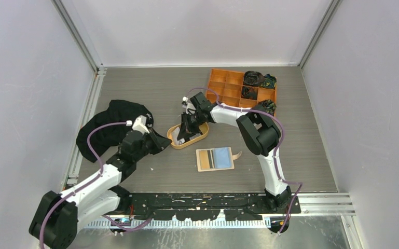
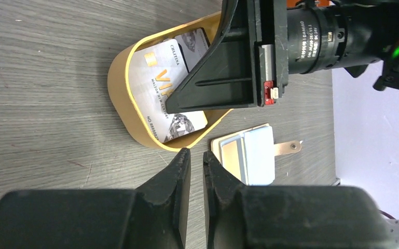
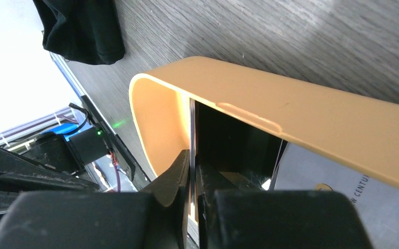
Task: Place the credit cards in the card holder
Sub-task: Pick up the credit card from the storage box.
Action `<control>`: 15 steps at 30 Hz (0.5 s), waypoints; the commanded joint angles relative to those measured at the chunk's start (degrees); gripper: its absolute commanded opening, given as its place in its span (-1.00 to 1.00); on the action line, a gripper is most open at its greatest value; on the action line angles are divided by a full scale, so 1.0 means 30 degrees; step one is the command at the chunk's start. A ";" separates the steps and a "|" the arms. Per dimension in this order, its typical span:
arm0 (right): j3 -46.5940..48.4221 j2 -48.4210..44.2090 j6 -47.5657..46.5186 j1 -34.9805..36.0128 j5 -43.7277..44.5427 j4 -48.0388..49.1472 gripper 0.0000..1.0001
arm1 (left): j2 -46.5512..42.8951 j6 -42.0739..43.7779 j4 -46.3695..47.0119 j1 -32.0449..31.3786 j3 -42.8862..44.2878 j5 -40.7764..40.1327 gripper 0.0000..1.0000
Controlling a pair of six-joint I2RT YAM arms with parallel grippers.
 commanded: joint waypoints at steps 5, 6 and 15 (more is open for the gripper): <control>0.0307 -0.0429 0.0914 -0.0895 -0.1963 0.1190 -0.71 | -0.3111 0.0416 -0.1487 -0.0074 -0.1329 -0.0333 -0.66; 0.0199 -0.0465 0.1191 -0.0984 -0.2254 0.1430 -0.67 | -0.3489 0.0352 -0.1552 -0.0074 -0.1488 -0.0273 -0.66; -0.0043 -0.0715 0.1432 -0.1394 -0.2928 0.1598 -0.53 | -0.4872 0.0099 -0.2341 -0.0059 -0.1964 -0.0264 -0.65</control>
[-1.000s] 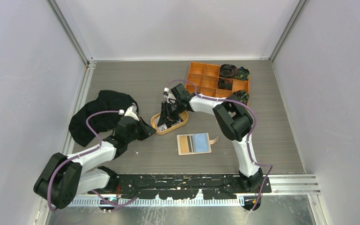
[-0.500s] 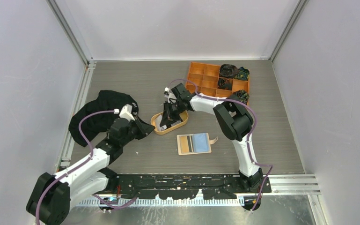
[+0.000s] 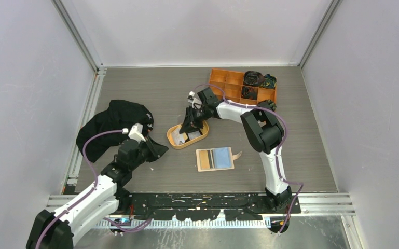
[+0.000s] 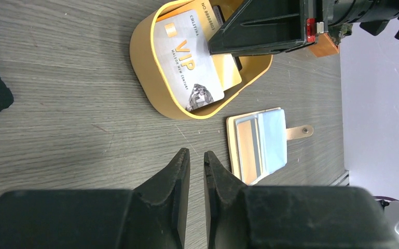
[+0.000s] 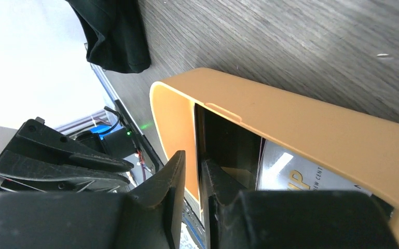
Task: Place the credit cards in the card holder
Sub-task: Pick up the credit card from the storage box.
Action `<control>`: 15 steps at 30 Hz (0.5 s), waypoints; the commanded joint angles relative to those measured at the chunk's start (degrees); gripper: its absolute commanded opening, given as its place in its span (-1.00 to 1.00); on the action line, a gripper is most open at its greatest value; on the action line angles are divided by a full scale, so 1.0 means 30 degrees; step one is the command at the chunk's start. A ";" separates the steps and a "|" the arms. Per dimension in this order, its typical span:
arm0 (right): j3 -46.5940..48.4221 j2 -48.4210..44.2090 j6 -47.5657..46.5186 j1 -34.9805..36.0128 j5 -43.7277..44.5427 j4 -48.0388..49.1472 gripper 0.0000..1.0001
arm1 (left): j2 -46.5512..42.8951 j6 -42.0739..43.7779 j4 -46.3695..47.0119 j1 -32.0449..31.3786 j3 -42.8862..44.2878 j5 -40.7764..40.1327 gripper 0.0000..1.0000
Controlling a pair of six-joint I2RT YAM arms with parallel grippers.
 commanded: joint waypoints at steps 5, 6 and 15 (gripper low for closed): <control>-0.0071 -0.0815 0.0107 -0.0212 -0.0826 0.0312 -0.56 | -0.0685 -0.0136 -0.0095 -0.0065 -0.0062 -0.0011 -0.65; -0.0115 -0.0921 0.0051 -0.0322 -0.0752 0.0244 -0.58 | -0.0720 -0.0160 -0.0097 -0.0073 -0.0076 0.0021 -0.65; -0.0540 -0.1255 -0.0108 -0.1016 -0.0407 0.0102 -0.69 | -0.1244 -0.0397 -0.0009 -0.0074 -0.0217 0.0289 -0.65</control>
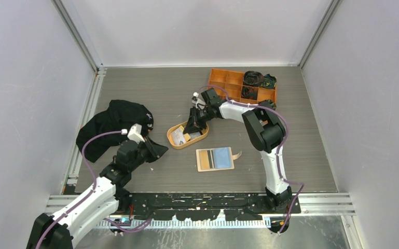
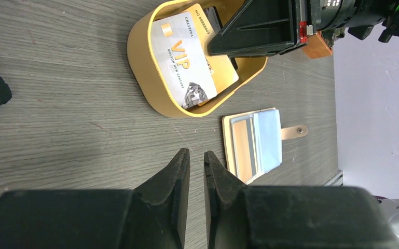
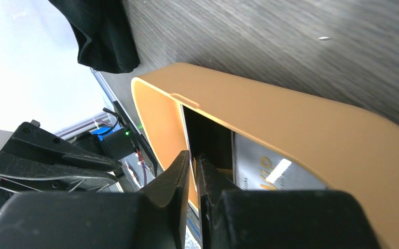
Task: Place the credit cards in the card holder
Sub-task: Pick up the credit card from the storage box.
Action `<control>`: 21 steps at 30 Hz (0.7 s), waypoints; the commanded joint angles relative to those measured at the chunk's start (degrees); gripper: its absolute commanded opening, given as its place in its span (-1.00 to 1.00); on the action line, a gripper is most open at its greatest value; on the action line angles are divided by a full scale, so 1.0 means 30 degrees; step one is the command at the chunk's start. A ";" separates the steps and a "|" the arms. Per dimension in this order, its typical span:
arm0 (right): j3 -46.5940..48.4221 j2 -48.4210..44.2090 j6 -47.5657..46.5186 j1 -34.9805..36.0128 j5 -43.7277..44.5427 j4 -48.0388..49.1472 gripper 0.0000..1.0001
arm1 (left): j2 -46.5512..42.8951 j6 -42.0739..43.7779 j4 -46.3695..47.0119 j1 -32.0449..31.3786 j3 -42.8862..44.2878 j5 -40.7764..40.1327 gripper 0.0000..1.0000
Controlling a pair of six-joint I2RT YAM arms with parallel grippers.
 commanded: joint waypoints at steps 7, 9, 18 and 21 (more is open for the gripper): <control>-0.0342 -0.1526 -0.0209 -0.0678 -0.0035 0.0114 -0.92 | -0.0862 -0.0343 0.0419 -0.0074 -0.0280 0.0476 -0.65; -0.0387 -0.1676 -0.0232 -0.0834 -0.0027 0.0088 -0.98 | -0.0879 -0.0471 0.0808 -0.0072 -0.0402 0.0709 -0.65; -0.1248 -0.4146 -0.1288 -0.2139 -0.0540 -0.0177 -0.98 | -0.0833 -0.2770 0.6118 -0.0073 -0.2285 0.2285 0.07; -0.1803 -0.5109 -0.1807 -0.2403 -0.1314 -0.0201 -0.99 | -0.0760 -0.3211 0.7329 -0.0046 -0.2306 0.3123 0.24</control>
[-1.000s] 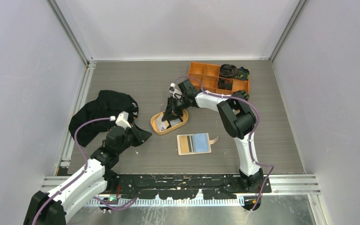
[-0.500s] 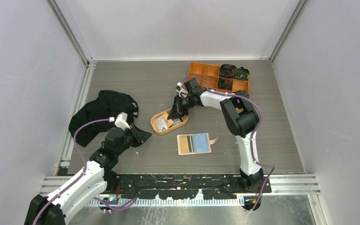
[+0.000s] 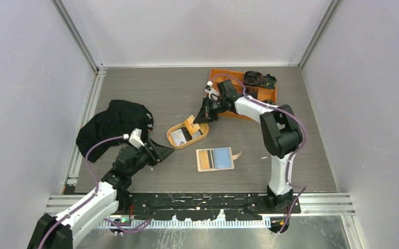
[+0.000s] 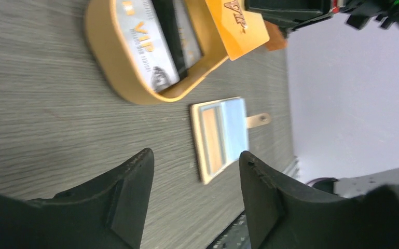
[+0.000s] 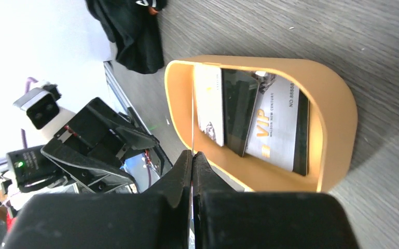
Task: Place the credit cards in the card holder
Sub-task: Pick up the credit card from the storage box.
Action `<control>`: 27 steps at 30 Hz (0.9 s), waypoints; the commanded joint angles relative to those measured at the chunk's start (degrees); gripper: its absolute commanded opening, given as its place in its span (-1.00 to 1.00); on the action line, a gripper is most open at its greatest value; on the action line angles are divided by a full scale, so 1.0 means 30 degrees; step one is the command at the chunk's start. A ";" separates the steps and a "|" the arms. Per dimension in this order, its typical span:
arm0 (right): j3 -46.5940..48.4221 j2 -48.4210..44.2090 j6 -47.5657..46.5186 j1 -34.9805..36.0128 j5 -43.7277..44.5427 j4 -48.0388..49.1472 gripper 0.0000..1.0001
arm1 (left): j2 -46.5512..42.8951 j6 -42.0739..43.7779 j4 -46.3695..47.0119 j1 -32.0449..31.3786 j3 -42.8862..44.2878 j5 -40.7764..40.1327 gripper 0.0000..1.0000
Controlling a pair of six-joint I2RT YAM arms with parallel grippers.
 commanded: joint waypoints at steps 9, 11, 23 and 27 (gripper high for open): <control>-0.3565 -0.6086 -0.1678 -0.1065 -0.6025 0.2223 -0.98 | 0.0151 -0.1770 0.8210 -0.1236 -0.0103 0.1603 0.32; -0.4474 -0.7096 -0.1237 -0.1086 -0.7067 0.3405 -0.98 | 0.0273 -0.1561 0.8695 -0.2176 0.0048 0.0785 0.32; -0.7379 -1.1682 0.0319 -0.1122 -0.7557 0.7330 -0.98 | 0.3634 0.0274 1.3126 -0.7261 0.1527 -0.4458 0.25; -0.7554 -1.1783 0.0706 -0.1112 -0.7655 0.7846 -0.98 | 0.5543 0.0287 1.5502 -0.7401 0.2222 -0.4366 0.17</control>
